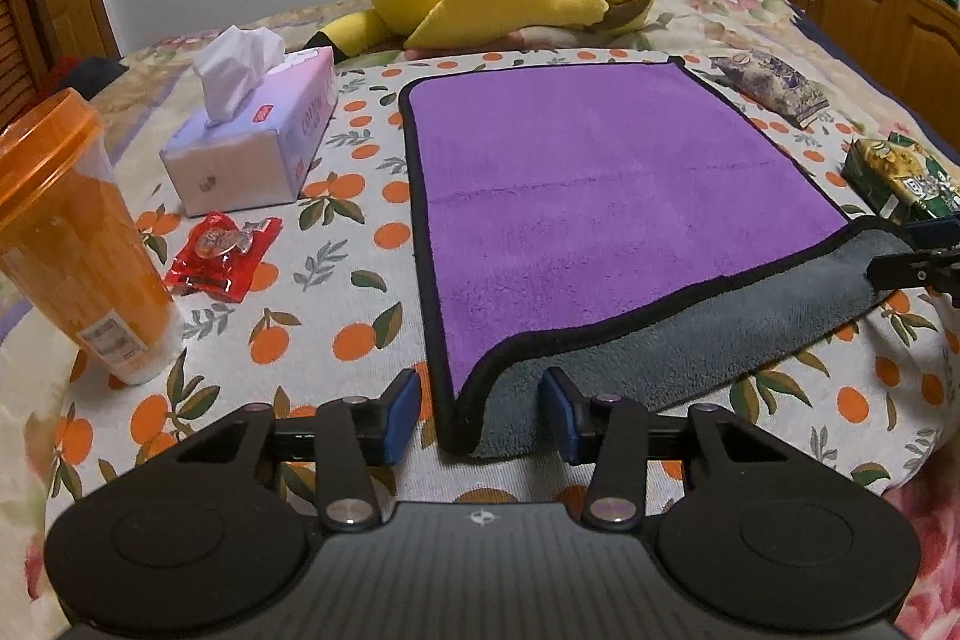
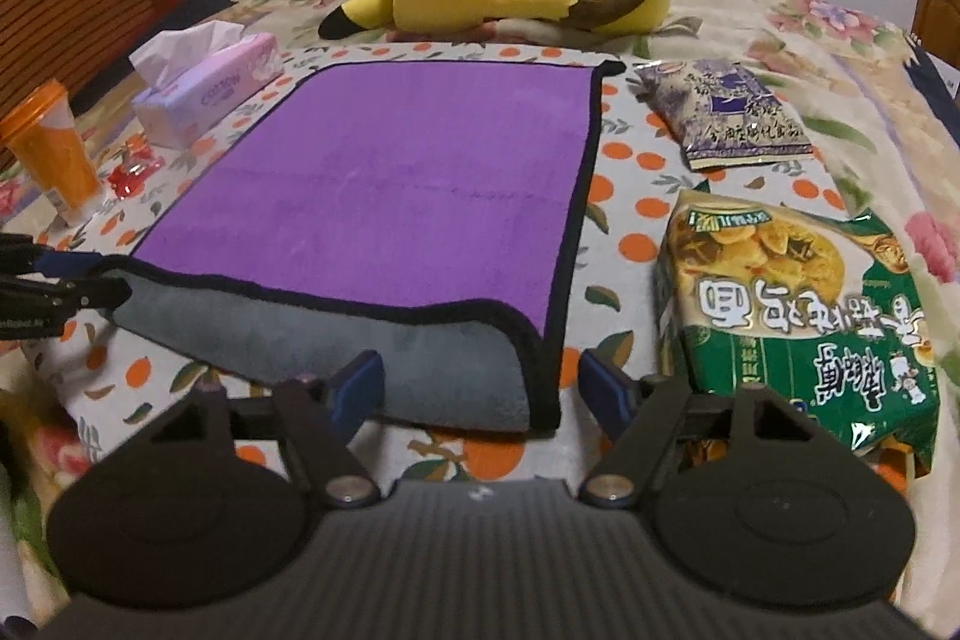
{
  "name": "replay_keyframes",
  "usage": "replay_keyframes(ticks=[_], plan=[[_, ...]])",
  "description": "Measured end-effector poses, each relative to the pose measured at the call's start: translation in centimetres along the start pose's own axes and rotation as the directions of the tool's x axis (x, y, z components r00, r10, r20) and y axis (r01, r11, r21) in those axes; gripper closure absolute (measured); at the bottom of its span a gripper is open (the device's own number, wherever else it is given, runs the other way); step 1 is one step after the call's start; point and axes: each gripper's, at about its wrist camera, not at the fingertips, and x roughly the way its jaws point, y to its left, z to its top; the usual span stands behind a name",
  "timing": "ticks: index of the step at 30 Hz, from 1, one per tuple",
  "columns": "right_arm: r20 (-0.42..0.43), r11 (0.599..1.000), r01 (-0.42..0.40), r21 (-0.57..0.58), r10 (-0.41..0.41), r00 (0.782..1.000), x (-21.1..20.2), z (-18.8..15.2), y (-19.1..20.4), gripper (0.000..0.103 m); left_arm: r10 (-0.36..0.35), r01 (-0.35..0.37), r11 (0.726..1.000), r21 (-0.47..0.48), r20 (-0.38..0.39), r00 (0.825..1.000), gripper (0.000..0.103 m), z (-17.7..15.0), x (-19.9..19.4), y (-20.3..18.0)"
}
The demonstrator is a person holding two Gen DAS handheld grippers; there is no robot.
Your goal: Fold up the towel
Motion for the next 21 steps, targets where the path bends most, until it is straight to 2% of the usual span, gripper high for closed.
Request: replay_keyframes(ticks=[5,9,11,14,17,19,20,21], plan=[[-0.002,1.000,-0.016,-0.007,0.016,1.000,0.08,0.07,-0.15,0.050,-0.016,0.016,1.000,-0.007,-0.001,1.000,0.064,0.04,0.02,0.06],[-0.001,1.000,-0.011,-0.024,0.011,1.000,0.21,0.13,-0.11,0.058,-0.030,0.030,1.000,-0.007,-0.001,1.000,0.071,0.09,-0.01,-0.09],[-0.003,0.999,-0.001,-0.036,0.001,1.000,0.33,0.14,-0.11,0.070,-0.028,0.028,1.000,-0.003,0.000,1.000,0.072,0.08,-0.01,-0.16],[-0.005,0.999,0.005,-0.044,-0.005,1.000,0.41,0.11,-0.21,0.079,-0.028,0.028,1.000,-0.002,0.003,1.000,0.076,0.09,-0.05,-0.21],[-0.002,0.999,0.009,-0.052,-0.009,1.000,0.39,0.10,-0.19,0.082,-0.024,0.024,1.000,0.005,0.012,1.000,0.086,0.11,-0.21,-0.30],[0.002,0.998,0.007,-0.056,-0.007,1.000,0.32,0.12,-0.16,0.085,-0.023,0.023,1.000,0.007,0.017,1.000,0.088,0.14,-0.33,-0.32],[0.004,0.998,0.006,-0.058,-0.005,1.000,0.29,0.13,-0.15,0.094,-0.025,0.025,1.000,0.007,0.020,0.999,0.090,0.15,-0.39,-0.33],[0.006,0.998,0.008,-0.060,-0.008,1.000,0.30,0.12,-0.15,0.096,-0.027,0.026,1.000,0.007,0.023,0.999,0.091,0.16,-0.45,-0.34]])
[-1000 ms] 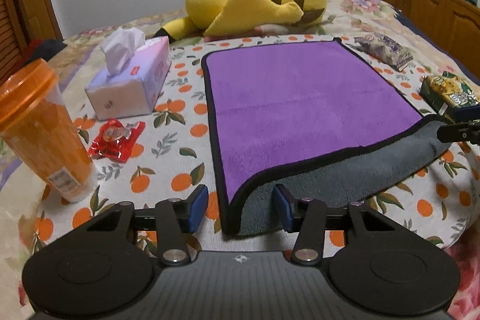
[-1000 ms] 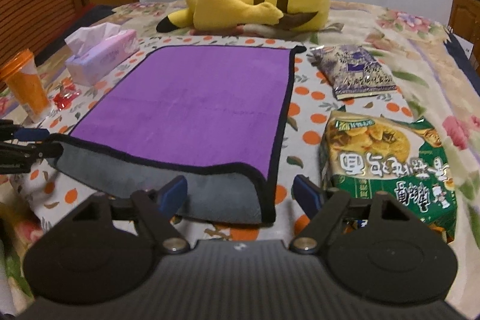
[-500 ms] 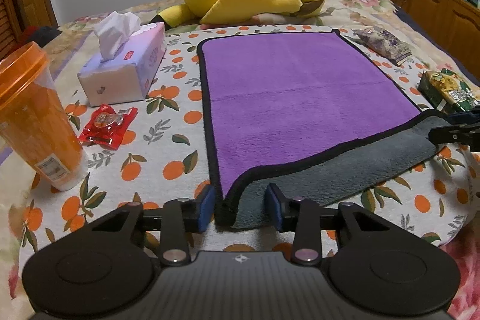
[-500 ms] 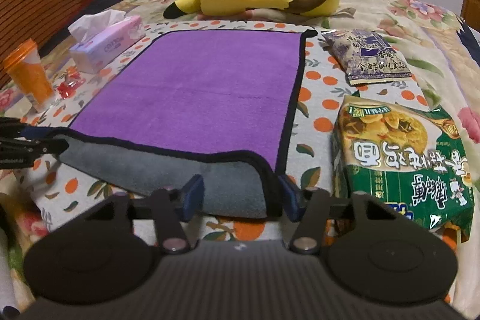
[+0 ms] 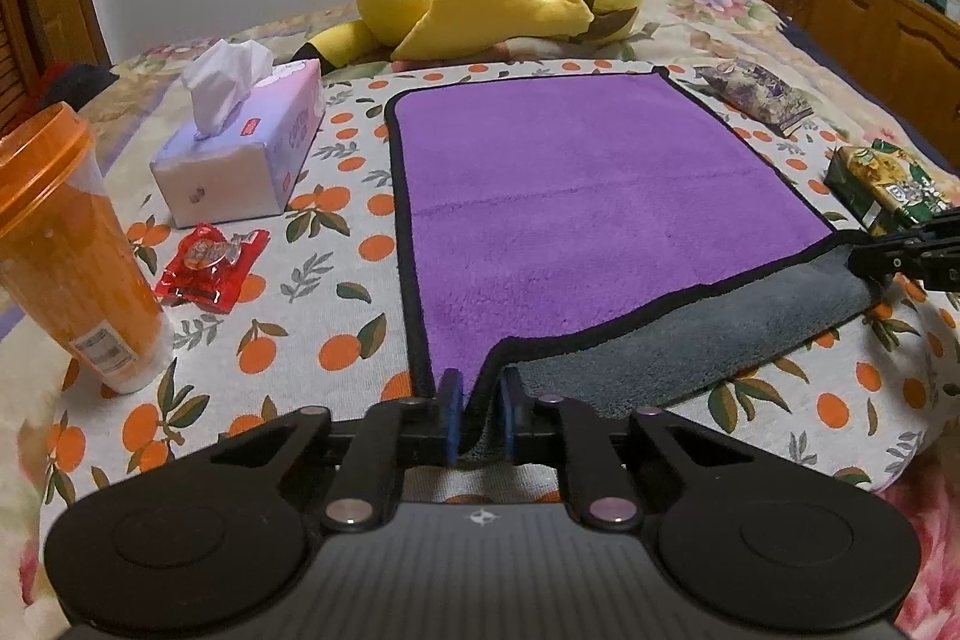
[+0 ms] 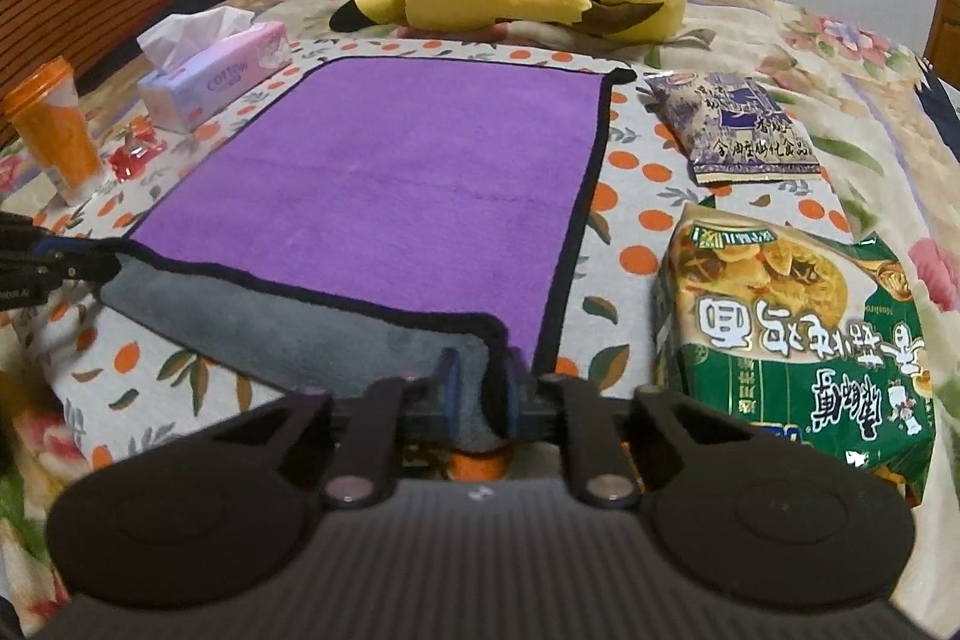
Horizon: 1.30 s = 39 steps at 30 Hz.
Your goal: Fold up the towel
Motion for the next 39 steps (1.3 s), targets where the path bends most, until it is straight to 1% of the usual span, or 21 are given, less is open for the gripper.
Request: replay_keyframes(ticks=[4,6,12,20,31,33,37,39], plan=[[0.009,1.000,0.015,0.006,-0.015,1.000,-0.1,0.1,-0.2,0.098,0.010,-0.011,1.000,0.013,0.022,1.000,0.093,0.0,-0.2,-0.2],[0.015,1.000,0.015,0.006,-0.016,1.000,-0.1,0.1,-0.2,0.098,0.007,-0.008,1.000,0.014,0.033,0.999,0.096,0.1,-0.4,-0.2],[0.050,1.000,0.015,0.005,-0.015,0.999,-0.7,0.4,-0.1,0.098,0.003,-0.003,1.000,-0.001,0.088,0.996,0.096,0.5,-1.5,-0.1],[0.112,1.000,0.017,0.009,-0.018,0.994,-1.7,1.1,-0.2,0.098,0.000,0.002,1.000,-0.013,0.161,0.987,0.096,1.2,-2.8,-0.2],[0.170,0.999,0.022,-0.026,-0.017,0.985,-1.9,1.7,-0.1,0.098,0.004,-0.001,1.000,-0.017,0.199,0.980,0.096,1.7,-3.2,-0.3],[0.173,1.000,0.021,-0.023,-0.017,0.985,-1.9,1.9,-0.1,0.098,0.003,0.001,1.000,-0.019,0.210,0.978,0.096,1.8,-3.5,-0.3],[0.205,0.999,0.022,-0.027,-0.016,0.979,-2.3,2.2,-0.1,0.098,0.001,0.005,1.000,-0.022,0.235,0.972,0.096,2.2,-4.1,-0.4],[0.213,0.999,0.022,-0.027,-0.016,0.977,-2.4,2.4,-0.1,0.098,0.017,-0.012,1.000,-0.021,0.232,0.973,0.096,2.5,-4.5,-0.5]])
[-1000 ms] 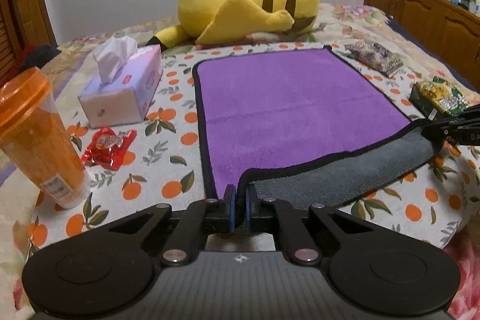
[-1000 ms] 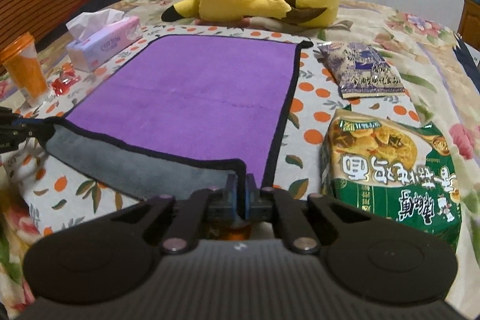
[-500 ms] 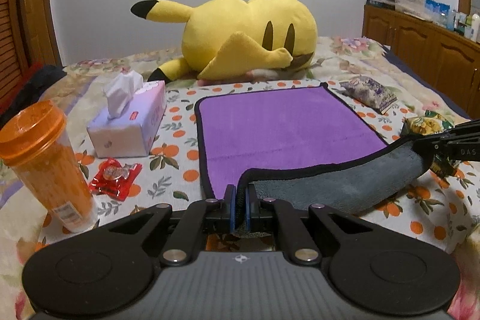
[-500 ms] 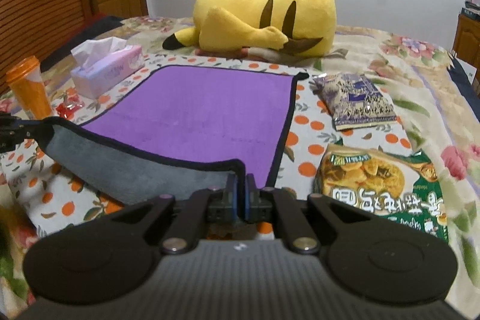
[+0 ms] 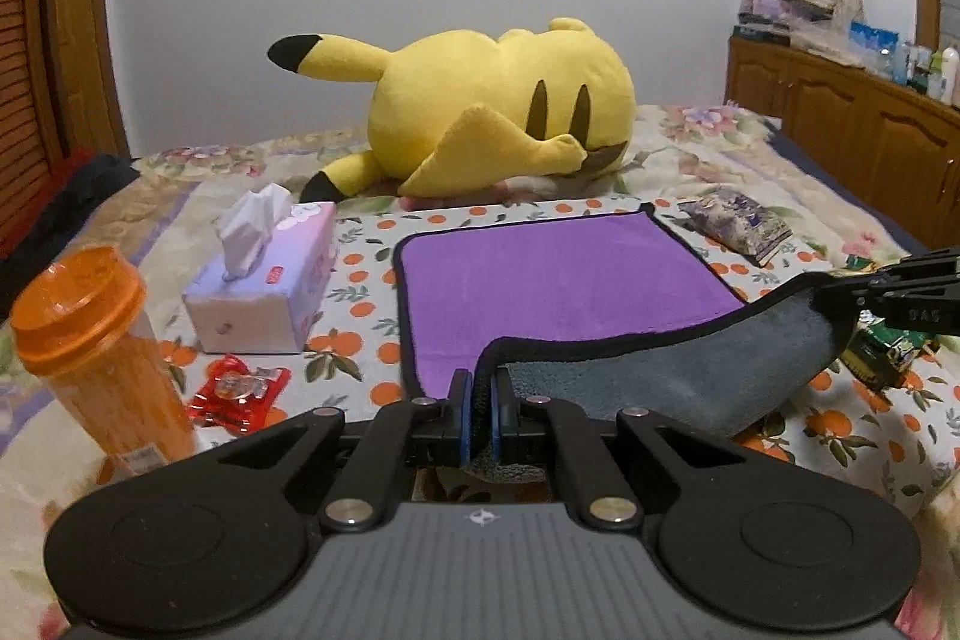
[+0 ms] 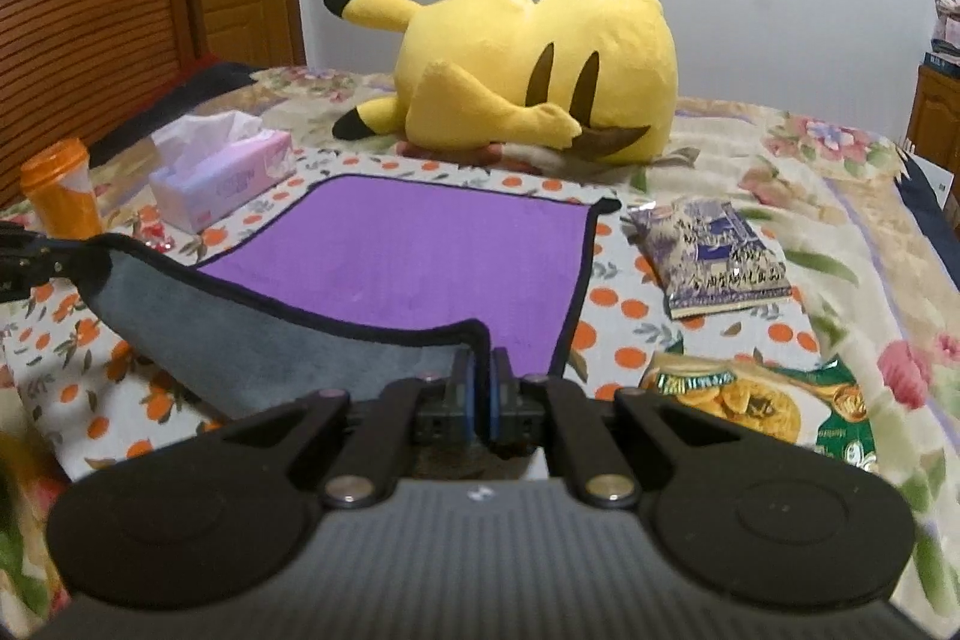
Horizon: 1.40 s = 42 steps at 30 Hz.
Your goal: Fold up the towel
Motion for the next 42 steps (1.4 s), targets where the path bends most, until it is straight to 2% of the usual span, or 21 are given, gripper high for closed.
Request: replay_keyframes(ticks=[4,15,34,42], plan=[[0.031,1.000,-0.007,0.003,0.007,0.999,-0.7,0.7,0.2,0.098,-0.016,0.017,1.000,-0.011,0.047,0.999,0.096,0.8,-1.0,0.0],[0.087,1.000,-0.009,0.000,0.009,0.996,-1.0,1.9,-0.2,0.098,-0.020,0.021,1.000,-0.016,0.069,0.997,0.096,2.0,-0.8,0.3],[0.098,0.998,0.027,-0.059,-0.021,0.995,3.1,2.3,-1.6,0.098,-0.001,-0.003,0.999,0.038,0.108,0.994,0.097,3.5,3.8,0.2],[0.143,0.997,0.043,-0.071,-0.032,0.989,3.8,3.6,-1.9,0.098,0.000,-0.007,0.999,0.053,0.132,0.991,0.097,5.2,4.8,0.3]])
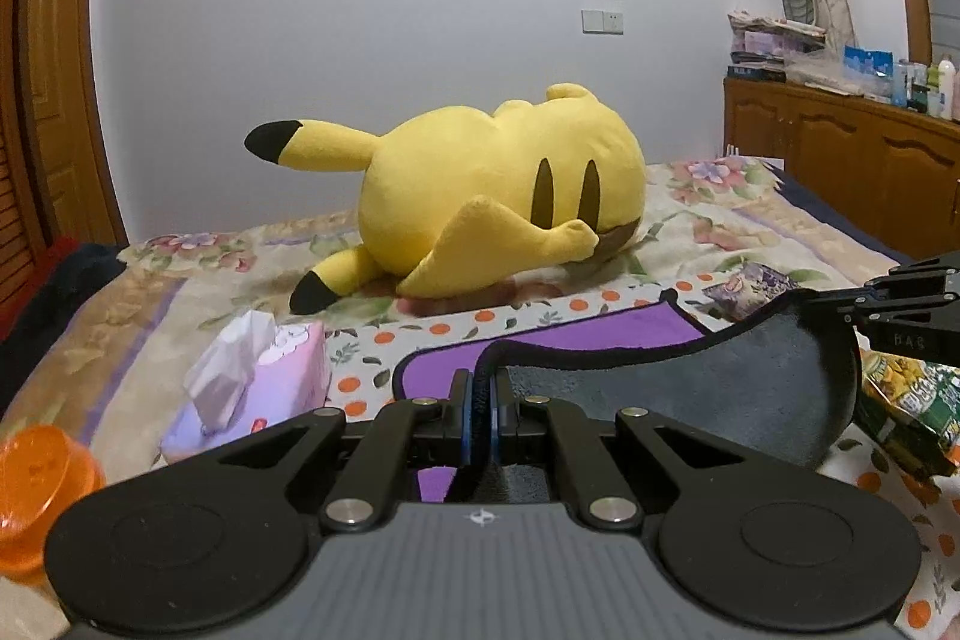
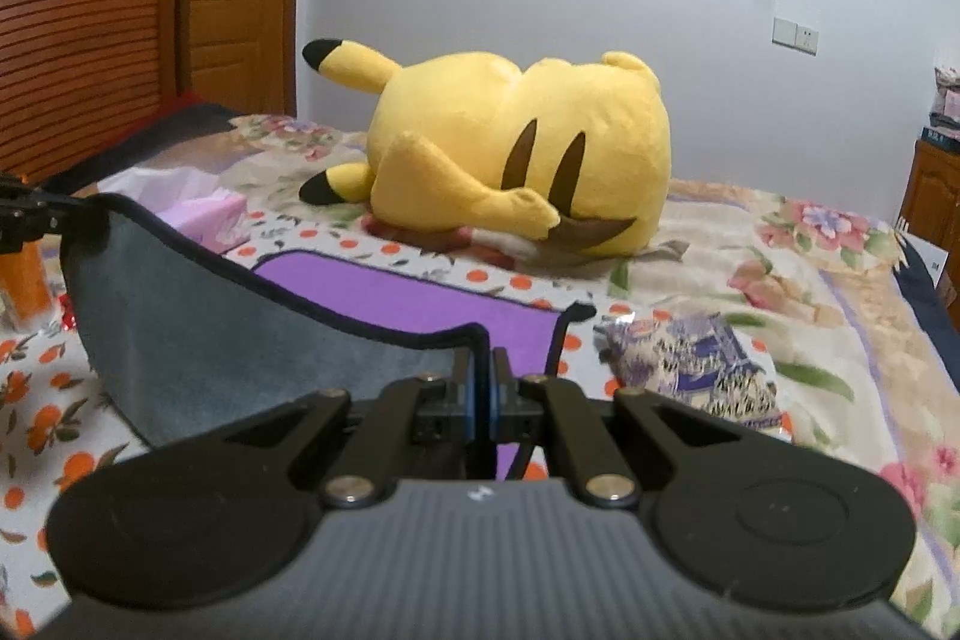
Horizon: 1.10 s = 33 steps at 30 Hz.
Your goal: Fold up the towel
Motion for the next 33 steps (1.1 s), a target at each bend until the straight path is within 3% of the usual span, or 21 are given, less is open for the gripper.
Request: replay_keyframes(ticks=[6,18,29,33], plan=[[0.024,1.000,0.012,0.011,-0.012,1.000,1.0,1.2,-0.4,0.099,-0.015,0.016,0.997,-0.074,0.005,1.000,0.097,0.7,1.2,0.9],[0.047,0.992,0.044,-0.118,-0.039,0.998,3.0,4.1,0.1,0.099,0.004,-0.003,1.000,-0.014,0.039,0.999,0.097,3.0,3.2,1.2],[0.071,0.985,0.107,-0.132,-0.098,0.993,5.9,5.8,-0.7,0.099,0.028,-0.029,0.999,0.030,0.042,0.999,0.097,6.6,7.0,1.7],[0.058,0.982,0.135,-0.133,-0.128,0.990,7.5,5.9,-1.0,0.099,0.001,-0.001,1.000,0.004,0.014,1.000,0.097,7.0,8.7,1.9]])
